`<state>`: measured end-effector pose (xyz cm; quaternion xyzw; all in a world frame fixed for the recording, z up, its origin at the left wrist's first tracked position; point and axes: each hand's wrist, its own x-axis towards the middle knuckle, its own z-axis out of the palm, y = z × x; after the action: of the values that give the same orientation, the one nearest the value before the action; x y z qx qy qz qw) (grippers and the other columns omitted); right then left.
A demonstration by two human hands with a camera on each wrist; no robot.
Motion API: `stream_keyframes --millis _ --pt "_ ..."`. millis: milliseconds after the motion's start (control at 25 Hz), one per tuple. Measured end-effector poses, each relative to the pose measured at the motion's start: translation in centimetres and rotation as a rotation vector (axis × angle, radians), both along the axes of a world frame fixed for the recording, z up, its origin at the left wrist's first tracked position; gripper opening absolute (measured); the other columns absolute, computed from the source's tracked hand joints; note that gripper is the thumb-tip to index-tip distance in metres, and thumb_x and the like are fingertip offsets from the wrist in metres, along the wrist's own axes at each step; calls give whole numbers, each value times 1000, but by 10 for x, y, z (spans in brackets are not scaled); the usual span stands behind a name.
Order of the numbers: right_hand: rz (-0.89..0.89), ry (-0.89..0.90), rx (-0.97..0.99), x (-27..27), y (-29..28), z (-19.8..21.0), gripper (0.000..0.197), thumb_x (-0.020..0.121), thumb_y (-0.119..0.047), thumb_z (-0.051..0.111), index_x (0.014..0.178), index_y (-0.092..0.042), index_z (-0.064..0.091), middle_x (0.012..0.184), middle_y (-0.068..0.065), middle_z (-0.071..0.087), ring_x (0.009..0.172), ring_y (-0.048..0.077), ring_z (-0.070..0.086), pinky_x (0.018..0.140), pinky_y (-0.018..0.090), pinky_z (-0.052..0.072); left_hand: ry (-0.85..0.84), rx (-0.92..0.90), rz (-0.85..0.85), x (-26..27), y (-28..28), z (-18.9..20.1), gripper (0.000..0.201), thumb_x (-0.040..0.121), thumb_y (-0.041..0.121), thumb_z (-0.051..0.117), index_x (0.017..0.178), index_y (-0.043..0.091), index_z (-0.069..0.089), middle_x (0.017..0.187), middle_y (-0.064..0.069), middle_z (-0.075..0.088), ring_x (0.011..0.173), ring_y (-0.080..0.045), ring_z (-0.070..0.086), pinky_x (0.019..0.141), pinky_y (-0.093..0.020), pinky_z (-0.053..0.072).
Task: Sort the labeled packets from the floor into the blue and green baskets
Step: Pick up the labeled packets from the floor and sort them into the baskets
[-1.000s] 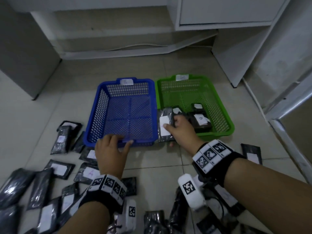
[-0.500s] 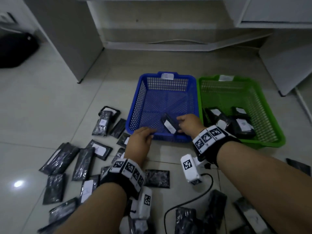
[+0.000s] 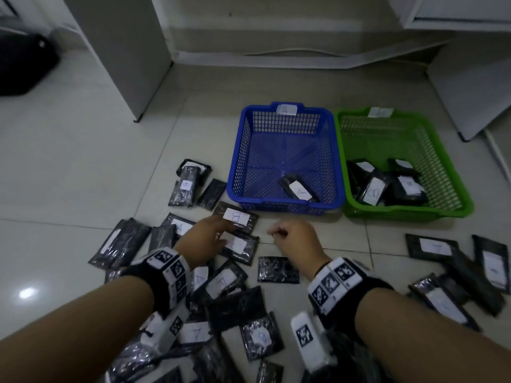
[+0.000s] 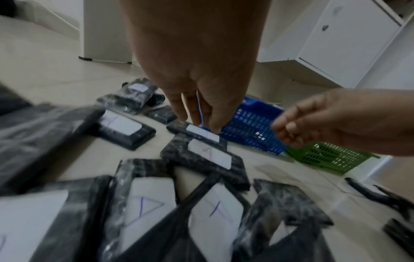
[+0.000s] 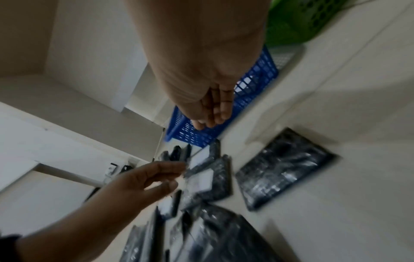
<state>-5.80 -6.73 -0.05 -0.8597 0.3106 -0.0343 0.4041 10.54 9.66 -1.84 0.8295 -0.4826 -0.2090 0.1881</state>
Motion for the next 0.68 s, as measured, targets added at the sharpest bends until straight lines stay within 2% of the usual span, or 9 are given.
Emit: stream_keyframes --millis 120,200,280,360,400,480,560,640,680 --pt "203 266 -178 -30 18 -40 40 87 -15 61 127 -17 59 125 2 55 115 22 45 97 22 34 -48 51 19 -5 5 -36 56 72 16 73 126 15 59 131 -6 55 118 -28 54 101 -39 44" --pt "219 296 -240 -40 23 -53 43 86 -14 60 129 -18 55 125 2 49 117 23 40 99 27 35 -99 61 37 -10 6 -48 62 69 19 77 127 14 58 130 -9 55 117 -33 52 100 -42 43" --pt "178 307 -231 -42 23 -56 40 85 -18 64 124 -16 56 120 3 47 117 21 39 97 27 35 -150 44 28 -9 3 -47 63 68 20 80 126 13 58 128 -9 54 115 -34 49 100 -41 40" --pt "157 324 -176 -41 21 -52 35 82 -24 69 114 -17 57 113 3 45 111 20 42 90 26 36 -172 74 19 -1 -2 -43 61 66 23 81 123 17 59 125 -6 51 112 -31 45 100 -39 38" --pt "151 294 -148 -40 20 -45 29 80 -23 70 105 -20 56 107 0 45 105 19 46 83 26 38 -148 90 44 3 -4 -42 58 65 24 82 119 19 60 122 -4 47 110 -28 43 99 -37 38" --pt "132 203 -135 -39 15 -31 25 80 -22 67 90 -25 44 89 -6 45 80 18 51 64 30 38 -96 133 93 5 -5 -40 51 66 26 80 111 22 56 117 0 41 110 -24 39 95 -32 37" --pt "128 167 -164 -36 10 -16 27 83 -21 60 86 -24 34 72 -8 42 59 12 43 52 29 32 -99 187 109 3 -6 -39 55 69 29 77 117 24 50 124 -1 43 115 -27 42 95 -35 39" --pt "135 136 -143 -31 6 -7 29 81 -19 60 84 -25 32 68 -8 40 57 10 39 51 30 29 -108 232 131 1 -8 -36 66 72 32 75 130 26 44 132 -1 42 118 -30 44 95 -41 43" --pt "121 75 -90 -28 4 -4 32 79 -20 64 81 -26 32 72 -9 43 61 11 41 54 31 30 -103 245 133 0 -9 -33 71 72 33 76 133 26 42 134 -1 41 118 -30 44 95 -42 44"
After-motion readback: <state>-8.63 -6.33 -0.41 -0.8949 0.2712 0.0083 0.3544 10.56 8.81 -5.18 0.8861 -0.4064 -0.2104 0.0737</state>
